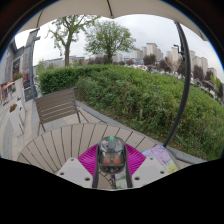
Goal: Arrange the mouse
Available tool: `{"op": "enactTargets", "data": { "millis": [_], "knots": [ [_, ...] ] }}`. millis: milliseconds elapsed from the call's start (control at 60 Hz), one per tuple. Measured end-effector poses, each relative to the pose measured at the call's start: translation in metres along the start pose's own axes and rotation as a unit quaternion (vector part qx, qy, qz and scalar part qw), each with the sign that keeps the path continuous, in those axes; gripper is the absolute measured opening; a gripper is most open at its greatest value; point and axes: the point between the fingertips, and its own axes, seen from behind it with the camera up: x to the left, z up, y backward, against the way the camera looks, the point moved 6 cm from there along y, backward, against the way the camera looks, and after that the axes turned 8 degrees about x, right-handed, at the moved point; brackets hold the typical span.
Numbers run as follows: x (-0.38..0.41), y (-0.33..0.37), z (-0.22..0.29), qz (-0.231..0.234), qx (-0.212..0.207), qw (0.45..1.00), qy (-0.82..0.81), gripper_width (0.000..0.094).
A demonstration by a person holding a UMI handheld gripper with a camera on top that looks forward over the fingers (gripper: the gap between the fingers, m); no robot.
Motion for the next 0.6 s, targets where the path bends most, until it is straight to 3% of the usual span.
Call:
{"op": "enactTargets", "data": {
  "millis": [117, 350, 450, 483, 517, 533, 567, 600],
  "knots": [
    [-0.073, -0.03, -0.008, -0.024, 0.017, 1.0, -0.003, 0.0381],
    [-0.145, -0.081, -0.098, -0.028, 0.085, 0.996, -0.028, 0.0394],
    [-0.144, -0.077, -0.104, -0.015, 0.08, 0.997, -0.016, 0.0482],
    [-0.146, -0.075, -0.104, -0.018, 0.092, 0.995, -0.019, 0.0603],
    [-0.151, -0.072, -0.101, -0.031, 0.096, 0.995, -0.024, 0.0821],
    [-0.153, -0.068, -0.098, -0.039, 0.095, 0.994, -0.026, 0.0867],
    [-0.154, -0.059, -0.092, -0.05, 0.094, 0.994, -0.024, 0.082],
    [-0.15, -0.044, -0.088, -0.052, 0.099, 0.994, -0.019, 0.0836]
  ]
}}
